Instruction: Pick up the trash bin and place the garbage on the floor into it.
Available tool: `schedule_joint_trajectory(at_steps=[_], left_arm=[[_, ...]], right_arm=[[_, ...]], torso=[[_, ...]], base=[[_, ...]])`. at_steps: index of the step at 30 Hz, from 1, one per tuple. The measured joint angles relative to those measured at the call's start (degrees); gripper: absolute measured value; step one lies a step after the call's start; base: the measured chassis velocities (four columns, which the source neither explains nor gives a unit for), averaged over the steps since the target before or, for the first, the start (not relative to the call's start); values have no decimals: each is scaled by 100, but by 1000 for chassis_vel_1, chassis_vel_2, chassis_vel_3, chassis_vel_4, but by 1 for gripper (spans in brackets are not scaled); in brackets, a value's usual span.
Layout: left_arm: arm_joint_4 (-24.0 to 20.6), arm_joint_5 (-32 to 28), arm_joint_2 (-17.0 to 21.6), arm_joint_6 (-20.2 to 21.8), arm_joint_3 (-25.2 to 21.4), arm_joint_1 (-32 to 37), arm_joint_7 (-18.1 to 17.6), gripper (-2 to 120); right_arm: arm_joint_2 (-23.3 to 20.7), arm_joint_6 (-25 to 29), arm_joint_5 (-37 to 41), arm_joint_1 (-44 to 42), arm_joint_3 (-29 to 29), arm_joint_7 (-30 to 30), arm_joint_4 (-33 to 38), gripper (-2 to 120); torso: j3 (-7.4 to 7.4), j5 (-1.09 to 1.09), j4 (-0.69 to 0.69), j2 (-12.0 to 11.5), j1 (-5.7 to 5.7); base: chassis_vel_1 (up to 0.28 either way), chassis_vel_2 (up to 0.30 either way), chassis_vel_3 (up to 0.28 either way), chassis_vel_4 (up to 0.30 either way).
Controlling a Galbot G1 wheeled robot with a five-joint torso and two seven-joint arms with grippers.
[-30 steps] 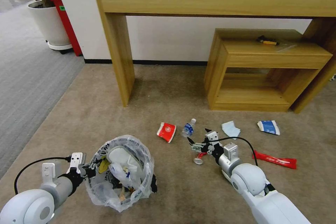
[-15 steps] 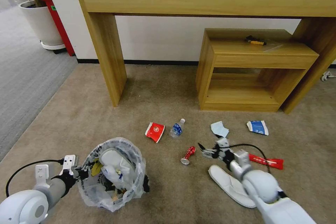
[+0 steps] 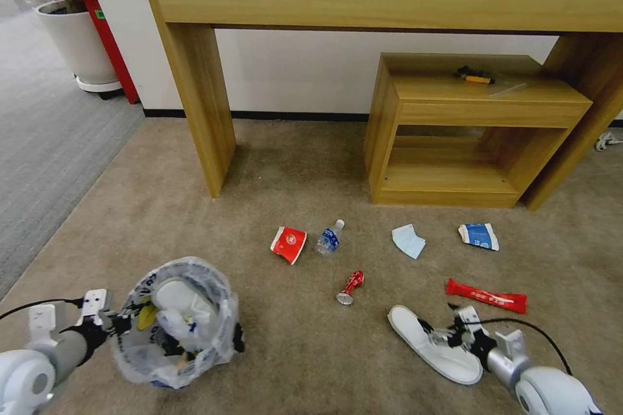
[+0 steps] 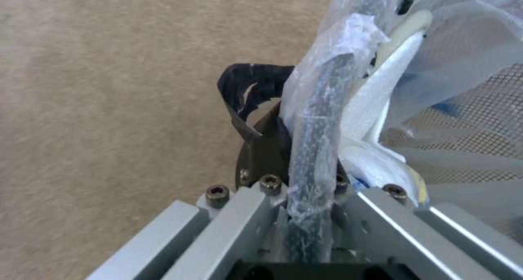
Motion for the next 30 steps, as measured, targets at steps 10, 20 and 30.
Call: schedule_joint_trajectory(at_steps=[10, 20, 30], left_arm=[[-59, -158, 77, 0, -214, 74, 58, 0], [-253, -184, 24, 0, -132, 111, 25, 0], [-385, -169, -10, 0, -64, 122, 1, 0]], right_arm=[[110, 105, -452, -86, -56, -202, -577, 100], [289, 271, -693, 249, -224, -193, -1018, 84], [397, 378, -748, 489, -355, -143, -1419, 45]], torso=[[0, -2, -2, 0, 0], [0, -1, -1, 0, 0], [0, -4, -3, 0, 0]], base=[[0, 0, 0, 0], [0, 0, 0, 0], [0, 0, 0, 0]])
